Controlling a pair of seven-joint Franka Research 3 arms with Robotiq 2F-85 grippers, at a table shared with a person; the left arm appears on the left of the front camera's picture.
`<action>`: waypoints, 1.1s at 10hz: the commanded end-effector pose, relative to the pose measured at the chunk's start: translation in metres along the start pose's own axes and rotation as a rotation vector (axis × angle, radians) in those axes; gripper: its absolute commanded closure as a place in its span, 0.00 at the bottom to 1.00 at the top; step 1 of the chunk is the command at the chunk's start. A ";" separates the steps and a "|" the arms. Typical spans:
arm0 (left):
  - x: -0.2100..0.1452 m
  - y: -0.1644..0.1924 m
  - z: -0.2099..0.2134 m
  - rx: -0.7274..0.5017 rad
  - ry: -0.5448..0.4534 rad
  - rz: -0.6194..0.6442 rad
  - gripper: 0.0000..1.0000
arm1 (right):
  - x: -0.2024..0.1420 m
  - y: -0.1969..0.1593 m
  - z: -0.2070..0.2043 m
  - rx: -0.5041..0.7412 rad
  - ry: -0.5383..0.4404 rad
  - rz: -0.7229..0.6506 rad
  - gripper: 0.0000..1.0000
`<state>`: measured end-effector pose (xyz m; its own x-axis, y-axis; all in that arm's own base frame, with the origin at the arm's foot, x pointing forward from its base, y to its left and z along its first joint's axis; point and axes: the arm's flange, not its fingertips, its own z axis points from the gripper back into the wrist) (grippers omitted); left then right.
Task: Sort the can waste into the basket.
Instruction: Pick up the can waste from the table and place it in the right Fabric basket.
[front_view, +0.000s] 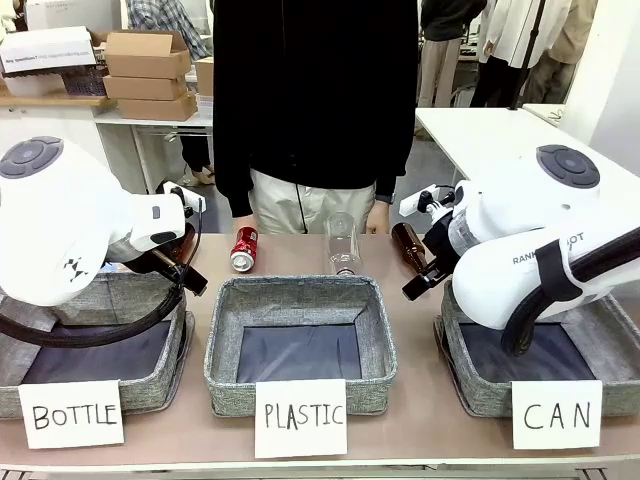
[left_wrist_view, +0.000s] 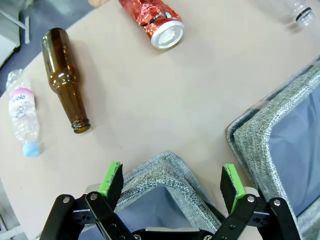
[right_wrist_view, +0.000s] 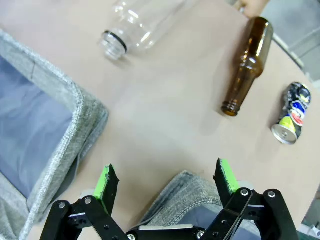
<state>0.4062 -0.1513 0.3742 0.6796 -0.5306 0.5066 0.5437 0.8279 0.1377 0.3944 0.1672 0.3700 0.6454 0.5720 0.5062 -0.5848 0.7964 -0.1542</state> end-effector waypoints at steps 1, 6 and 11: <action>0.000 0.000 0.000 0.000 0.000 -0.001 0.00 | 0.000 0.000 0.000 0.000 -0.001 0.000 0.00; 0.041 -0.025 0.158 0.094 -0.266 0.047 0.00 | 0.040 -0.022 0.186 -0.103 -0.236 -0.252 0.00; -0.079 -0.090 0.188 -0.249 0.078 -0.366 0.00 | 0.008 -0.010 0.241 -0.026 -0.083 -0.229 0.00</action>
<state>0.2402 -0.1956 0.5439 0.4734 -0.7463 0.4678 0.8376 0.5458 0.0233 0.2696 0.1123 0.5820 0.7482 0.3662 0.5532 -0.4179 0.9078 -0.0357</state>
